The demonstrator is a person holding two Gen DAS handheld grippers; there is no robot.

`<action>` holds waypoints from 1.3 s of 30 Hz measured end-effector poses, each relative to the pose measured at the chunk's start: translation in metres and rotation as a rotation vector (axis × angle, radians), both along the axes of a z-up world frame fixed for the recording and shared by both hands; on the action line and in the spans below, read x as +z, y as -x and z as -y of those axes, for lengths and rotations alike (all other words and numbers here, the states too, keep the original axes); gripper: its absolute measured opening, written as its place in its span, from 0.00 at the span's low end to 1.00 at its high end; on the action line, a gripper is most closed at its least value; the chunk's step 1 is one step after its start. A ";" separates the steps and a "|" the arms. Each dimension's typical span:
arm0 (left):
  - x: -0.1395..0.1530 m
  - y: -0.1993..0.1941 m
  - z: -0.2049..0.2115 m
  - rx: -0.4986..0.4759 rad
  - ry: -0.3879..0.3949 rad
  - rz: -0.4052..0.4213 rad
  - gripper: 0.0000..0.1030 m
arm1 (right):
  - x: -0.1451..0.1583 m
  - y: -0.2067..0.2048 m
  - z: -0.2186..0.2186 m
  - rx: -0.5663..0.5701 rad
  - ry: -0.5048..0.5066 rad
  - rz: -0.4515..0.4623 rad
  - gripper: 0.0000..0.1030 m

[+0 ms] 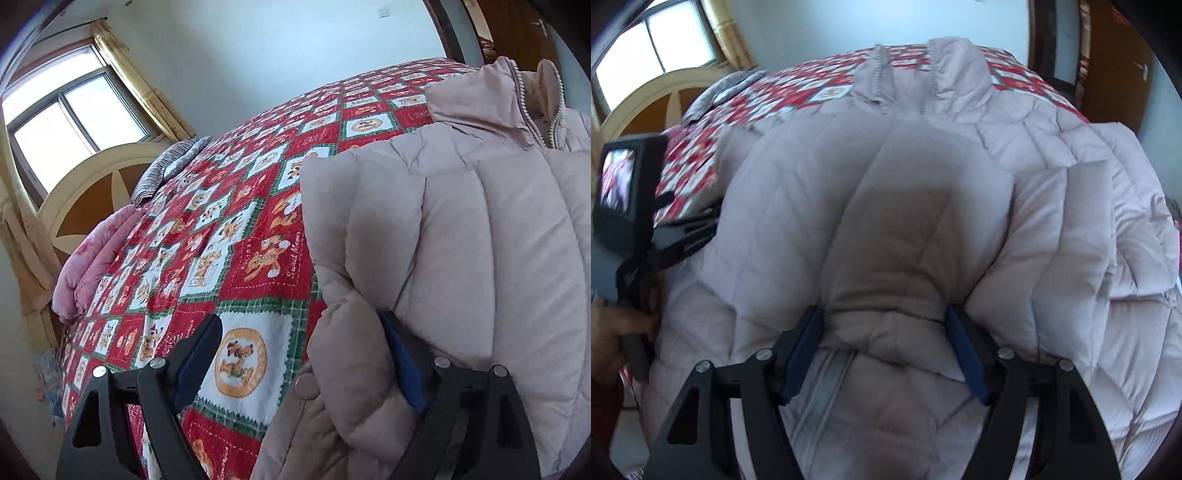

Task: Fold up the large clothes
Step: 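Grasp the jacket hem with both grippers and lift it toward the collar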

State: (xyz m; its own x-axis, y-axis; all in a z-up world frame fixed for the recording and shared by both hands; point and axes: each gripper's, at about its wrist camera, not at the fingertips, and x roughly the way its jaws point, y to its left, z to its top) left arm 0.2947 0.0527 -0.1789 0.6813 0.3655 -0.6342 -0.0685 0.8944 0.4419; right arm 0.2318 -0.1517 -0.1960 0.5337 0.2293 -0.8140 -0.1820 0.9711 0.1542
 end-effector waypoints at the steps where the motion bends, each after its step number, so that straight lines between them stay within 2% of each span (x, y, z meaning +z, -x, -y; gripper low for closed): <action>1: 0.001 -0.001 -0.001 -0.001 0.004 -0.005 0.84 | 0.000 -0.005 -0.001 0.000 -0.003 -0.005 0.71; 5: 0.023 -0.002 -0.007 -0.022 0.078 -0.048 0.83 | 0.021 -0.014 0.011 0.010 -0.038 -0.013 0.71; 9: 0.081 0.006 -0.018 -0.037 0.183 0.083 0.83 | 0.071 -0.014 0.047 -0.060 -0.147 0.120 0.71; 13: 0.125 -0.031 -0.016 -0.028 0.392 0.128 0.87 | 0.103 -0.049 0.073 -0.160 -0.194 0.172 0.71; 15: 0.128 -0.059 -0.006 -0.017 0.445 0.118 0.87 | 0.114 -0.081 0.074 -0.202 -0.202 0.181 0.71; 17: 0.120 -0.089 0.004 0.003 0.502 0.080 0.87 | 0.121 -0.112 0.069 -0.218 -0.213 0.189 0.71; 21: 0.094 -0.119 0.020 0.022 0.599 -0.013 0.87 | 0.119 -0.172 0.045 -0.262 -0.111 0.171 0.71; 23: 0.083 -0.126 0.033 0.013 0.566 -0.017 0.87 | 0.110 -0.193 0.036 -0.266 -0.072 0.146 0.71; 25: 0.066 -0.129 0.042 0.005 0.494 -0.012 0.87 | 0.100 -0.208 0.037 -0.261 -0.062 0.120 0.69; 27: 0.045 -0.131 0.047 -0.007 0.443 -0.050 0.87 | 0.087 -0.214 0.044 -0.265 -0.022 0.086 0.61; 29: 0.027 -0.125 0.048 -0.017 0.412 -0.074 0.87 | 0.071 -0.205 0.058 -0.298 0.044 0.055 0.41; 31: 0.015 -0.118 0.047 -0.020 0.392 -0.061 0.87 | 0.050 -0.196 0.075 -0.329 0.068 0.014 0.38; 33: 0.015 -0.114 0.046 -0.020 0.393 -0.042 0.87 | 0.026 -0.188 0.095 -0.370 0.037 -0.027 0.38; 34: 0.016 -0.114 0.047 -0.022 0.391 -0.041 0.87 | 0.016 -0.183 0.103 -0.382 -0.016 -0.033 0.37; 36: 0.017 -0.115 0.050 -0.034 0.384 -0.050 0.87 | 0.011 -0.169 0.115 -0.387 -0.086 0.029 0.34; 39: 0.029 -0.112 0.047 -0.044 0.417 -0.036 0.87 | 0.007 -0.156 0.115 -0.408 -0.101 0.100 0.33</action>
State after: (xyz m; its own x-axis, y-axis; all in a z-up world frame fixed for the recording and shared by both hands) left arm 0.4069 0.0054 -0.1502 0.6652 0.0437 -0.7454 -0.0173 0.9989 0.0432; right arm 0.3880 -0.2671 -0.1890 0.6720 0.0595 -0.7381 0.1946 0.9476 0.2535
